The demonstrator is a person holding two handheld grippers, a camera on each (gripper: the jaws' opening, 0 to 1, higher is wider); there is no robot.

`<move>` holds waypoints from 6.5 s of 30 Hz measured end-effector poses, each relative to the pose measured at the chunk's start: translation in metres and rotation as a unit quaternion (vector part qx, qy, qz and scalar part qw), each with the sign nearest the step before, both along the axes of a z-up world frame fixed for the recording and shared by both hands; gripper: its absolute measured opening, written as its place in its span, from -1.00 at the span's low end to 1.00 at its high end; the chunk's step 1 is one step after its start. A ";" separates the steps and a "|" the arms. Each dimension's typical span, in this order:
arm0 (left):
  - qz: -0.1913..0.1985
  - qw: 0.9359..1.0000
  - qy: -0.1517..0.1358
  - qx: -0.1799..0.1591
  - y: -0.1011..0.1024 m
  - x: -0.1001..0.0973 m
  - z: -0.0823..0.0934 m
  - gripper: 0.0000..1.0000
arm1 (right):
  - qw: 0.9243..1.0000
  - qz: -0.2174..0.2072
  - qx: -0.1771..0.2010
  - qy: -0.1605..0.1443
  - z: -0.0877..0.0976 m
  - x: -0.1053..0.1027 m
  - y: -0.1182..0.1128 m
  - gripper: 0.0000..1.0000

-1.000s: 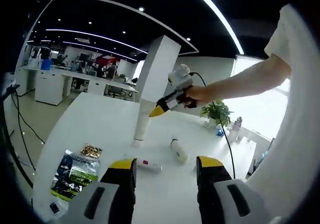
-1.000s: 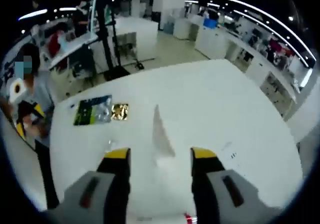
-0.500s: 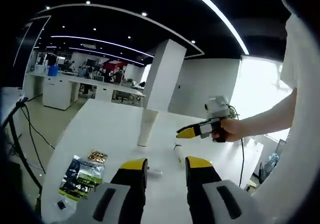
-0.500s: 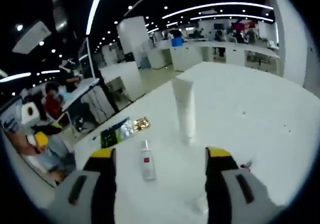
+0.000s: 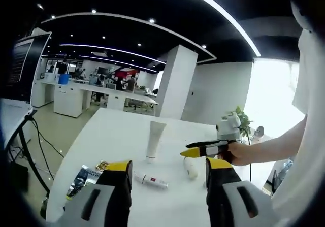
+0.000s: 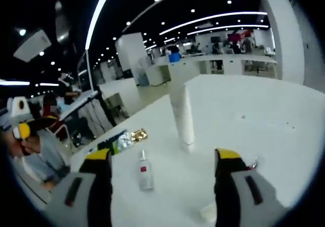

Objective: Arrange the skincare products in the storage area until every visible bottle or jar stands upright without overlapping.

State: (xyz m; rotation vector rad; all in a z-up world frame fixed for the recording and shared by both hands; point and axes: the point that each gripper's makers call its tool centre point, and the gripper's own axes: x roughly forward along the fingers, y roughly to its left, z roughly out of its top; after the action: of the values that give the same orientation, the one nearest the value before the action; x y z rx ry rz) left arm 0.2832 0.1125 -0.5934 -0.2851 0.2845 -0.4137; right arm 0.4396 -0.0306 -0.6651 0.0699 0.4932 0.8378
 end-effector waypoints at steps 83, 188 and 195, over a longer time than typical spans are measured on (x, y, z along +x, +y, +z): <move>0.056 0.994 0.092 -0.013 -0.034 0.019 -0.049 0.36 | 0.975 0.053 -0.186 0.109 -0.132 0.039 -0.071 -0.45; -0.102 0.972 0.110 0.182 -0.068 -0.021 -0.092 -0.42 | 0.955 0.270 -0.093 -0.081 -0.078 -0.173 0.093 -0.42; -0.096 0.978 0.117 0.144 -0.070 -0.023 -0.092 -0.42 | 0.960 0.255 -0.094 -0.065 -0.081 -0.171 0.091 -0.41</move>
State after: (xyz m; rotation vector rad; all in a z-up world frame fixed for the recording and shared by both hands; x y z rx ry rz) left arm 0.2604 0.0422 -0.6851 -0.0204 0.5996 -0.5238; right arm 0.2689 0.0607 -0.7459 -0.2986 0.4697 1.2857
